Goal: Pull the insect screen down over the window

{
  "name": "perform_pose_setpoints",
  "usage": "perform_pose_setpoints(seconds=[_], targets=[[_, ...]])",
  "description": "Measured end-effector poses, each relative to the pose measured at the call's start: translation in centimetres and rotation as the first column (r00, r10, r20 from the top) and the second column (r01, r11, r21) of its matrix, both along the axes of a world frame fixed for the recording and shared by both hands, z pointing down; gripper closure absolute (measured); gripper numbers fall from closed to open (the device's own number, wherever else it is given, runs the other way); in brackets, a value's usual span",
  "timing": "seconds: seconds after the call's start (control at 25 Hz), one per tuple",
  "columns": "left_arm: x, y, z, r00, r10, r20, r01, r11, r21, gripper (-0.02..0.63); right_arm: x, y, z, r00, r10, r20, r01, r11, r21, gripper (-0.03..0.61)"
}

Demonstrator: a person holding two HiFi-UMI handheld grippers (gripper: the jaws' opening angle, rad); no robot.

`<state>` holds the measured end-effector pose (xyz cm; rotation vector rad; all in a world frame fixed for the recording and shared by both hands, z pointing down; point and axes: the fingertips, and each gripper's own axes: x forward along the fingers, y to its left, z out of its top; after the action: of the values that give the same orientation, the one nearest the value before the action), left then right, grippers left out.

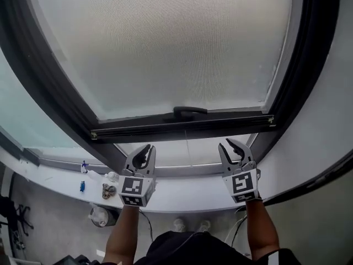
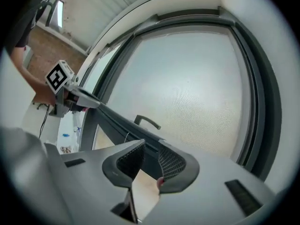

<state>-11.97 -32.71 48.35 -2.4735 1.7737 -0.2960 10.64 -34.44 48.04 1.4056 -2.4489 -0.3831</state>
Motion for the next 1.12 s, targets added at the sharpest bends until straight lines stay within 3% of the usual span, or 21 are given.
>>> perform_pose_setpoints(seconds=[0.2,0.52,0.68,1.12], targets=[[0.9,1.7,0.0,0.997,-0.051,-0.053,0.052,0.999,0.012,0.584,-0.9,1.4,0.7,0.996,-0.022,0.091,0.022,1.0,-0.001,0.574],[1.0,4.7,0.9,0.989,-0.073,-0.13,0.075,0.997,0.014,0.612,-1.5,4.5,1.0,0.966,0.045,0.255,-0.042,0.999,-0.02,0.575],[0.4,7.0,1.5,0.986,-0.072,-0.148,0.075,0.997,0.012,0.612,-1.9,6.9,0.9,0.952,0.127,0.279,-0.118,0.992,-0.049,0.575],[-2.4,14.9,2.3,0.985,-0.068,-0.156,0.072,0.997,0.022,0.612,-7.5,17.2,2.0,0.938,0.111,0.328,-0.11,0.994,-0.021,0.575]])
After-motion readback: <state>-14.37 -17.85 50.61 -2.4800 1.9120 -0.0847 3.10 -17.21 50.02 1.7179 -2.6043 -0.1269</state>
